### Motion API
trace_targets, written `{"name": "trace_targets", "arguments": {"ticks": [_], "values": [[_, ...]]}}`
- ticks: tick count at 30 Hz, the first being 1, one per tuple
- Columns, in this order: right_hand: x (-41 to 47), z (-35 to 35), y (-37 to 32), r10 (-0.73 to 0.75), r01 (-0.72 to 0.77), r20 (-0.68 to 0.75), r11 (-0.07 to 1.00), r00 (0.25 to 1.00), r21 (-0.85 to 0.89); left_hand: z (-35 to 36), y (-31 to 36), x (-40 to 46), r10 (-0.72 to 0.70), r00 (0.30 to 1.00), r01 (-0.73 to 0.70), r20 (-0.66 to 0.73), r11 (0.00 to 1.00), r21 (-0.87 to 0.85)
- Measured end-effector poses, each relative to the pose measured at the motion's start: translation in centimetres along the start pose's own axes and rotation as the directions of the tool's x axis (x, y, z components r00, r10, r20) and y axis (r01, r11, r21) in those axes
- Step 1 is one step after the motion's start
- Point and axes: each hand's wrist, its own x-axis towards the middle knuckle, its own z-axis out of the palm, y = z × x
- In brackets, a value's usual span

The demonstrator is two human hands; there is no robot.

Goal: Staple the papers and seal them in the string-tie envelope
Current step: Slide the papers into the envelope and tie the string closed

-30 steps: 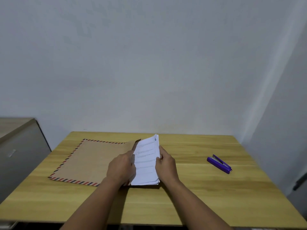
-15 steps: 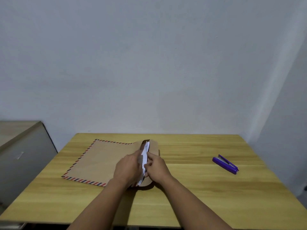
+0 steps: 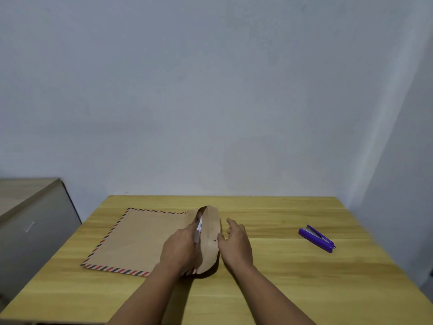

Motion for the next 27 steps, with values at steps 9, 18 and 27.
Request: {"name": "trace_targets", "arguments": {"ticks": [9, 18, 27], "values": [[-0.2, -0.5, -0.4, -0.03, -0.107, 0.339, 0.919, 0.94, 0.379, -0.6, 0.6, -0.1, -0.038, 0.994, 0.027, -0.102, 0.993, -0.113], [2.4, -9.3, -2.0, 0.097, 0.063, 0.644, 0.973, 0.758, -0.221, -2.2, -2.1, 0.4, 0.001, 0.997, 0.001, -0.072, 0.999, 0.034], [11.0, -7.1, -4.6, -0.129, 0.233, 0.217, 0.79, 0.968, -0.567, 2.1, -5.3, 5.1, 0.056, 0.998, -0.058, 0.026, 0.99, 0.131]]}}
